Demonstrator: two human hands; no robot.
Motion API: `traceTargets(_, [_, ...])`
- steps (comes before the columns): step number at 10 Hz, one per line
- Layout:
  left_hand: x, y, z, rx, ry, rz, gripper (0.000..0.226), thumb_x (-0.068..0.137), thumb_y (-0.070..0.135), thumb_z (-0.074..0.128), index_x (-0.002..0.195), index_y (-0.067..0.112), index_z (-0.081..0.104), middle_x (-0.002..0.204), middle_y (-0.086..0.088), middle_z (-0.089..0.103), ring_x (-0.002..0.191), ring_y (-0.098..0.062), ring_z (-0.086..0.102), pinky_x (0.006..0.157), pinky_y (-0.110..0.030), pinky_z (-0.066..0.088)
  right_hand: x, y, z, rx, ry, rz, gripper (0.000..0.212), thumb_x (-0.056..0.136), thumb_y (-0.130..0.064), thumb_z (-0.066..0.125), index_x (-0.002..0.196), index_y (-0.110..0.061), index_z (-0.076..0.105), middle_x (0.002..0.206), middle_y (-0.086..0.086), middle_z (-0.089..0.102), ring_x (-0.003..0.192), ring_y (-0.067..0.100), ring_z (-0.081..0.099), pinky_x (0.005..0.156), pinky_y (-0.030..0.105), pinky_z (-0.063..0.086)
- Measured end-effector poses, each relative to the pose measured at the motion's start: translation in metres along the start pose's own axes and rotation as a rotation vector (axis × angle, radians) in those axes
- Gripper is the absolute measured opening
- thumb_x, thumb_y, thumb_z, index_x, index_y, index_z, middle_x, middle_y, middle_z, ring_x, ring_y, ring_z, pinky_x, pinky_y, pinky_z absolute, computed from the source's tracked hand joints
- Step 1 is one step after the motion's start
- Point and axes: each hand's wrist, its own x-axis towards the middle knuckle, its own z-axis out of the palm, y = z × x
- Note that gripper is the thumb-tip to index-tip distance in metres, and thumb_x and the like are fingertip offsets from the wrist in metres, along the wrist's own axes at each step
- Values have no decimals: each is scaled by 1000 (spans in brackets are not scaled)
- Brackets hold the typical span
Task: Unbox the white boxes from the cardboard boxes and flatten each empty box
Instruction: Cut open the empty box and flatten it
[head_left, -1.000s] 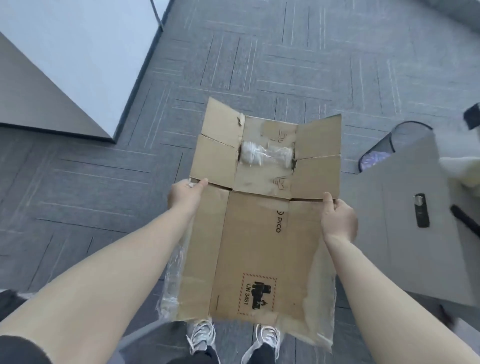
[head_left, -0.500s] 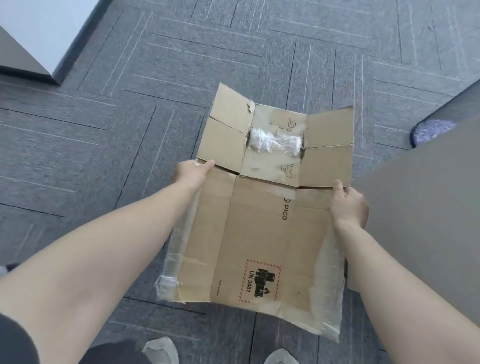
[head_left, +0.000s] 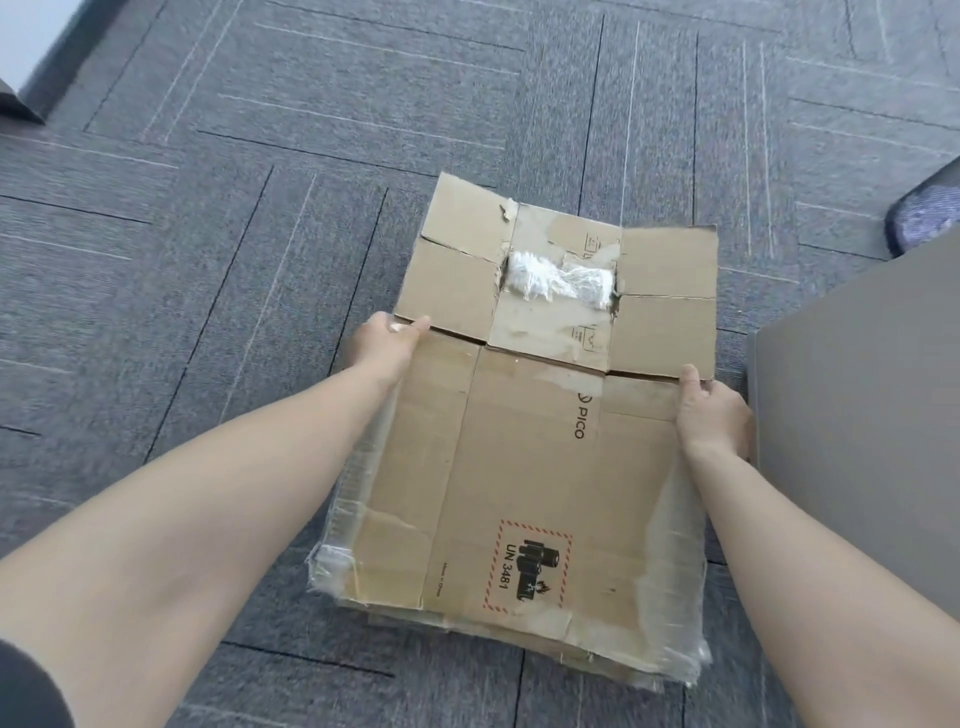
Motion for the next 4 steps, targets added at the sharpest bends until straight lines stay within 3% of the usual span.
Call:
traceTargets(1, [1,-6,7,53,-41,17,49,84,50,67,112,11,55,116,-5,64,111,-28,59,86,-32,43,3,8,5,-29,5,45,56,101,-52,37,107,-4,65,116,21,65,110,38,57,75,37,34])
traceTargets(2, [0,-6,11,189,-62,39,65,84,54,67,125,6,51,132,-15,56,124,-33,51,99,-38,42,2,10,8,-50,-11,79,60,99,-56,38,118,-5,62,122,22,62,115,40,55,81,41,39])
traceTargets(4, [-3,-14,8,173,-7,-7,102,73,60,75,151,15,27,150,-15,37,138,-32,38,112,-41,31,-4,8,8,19,65,90,60,93,-61,48,123,-9,45,119,21,62,108,41,59,78,44,41])
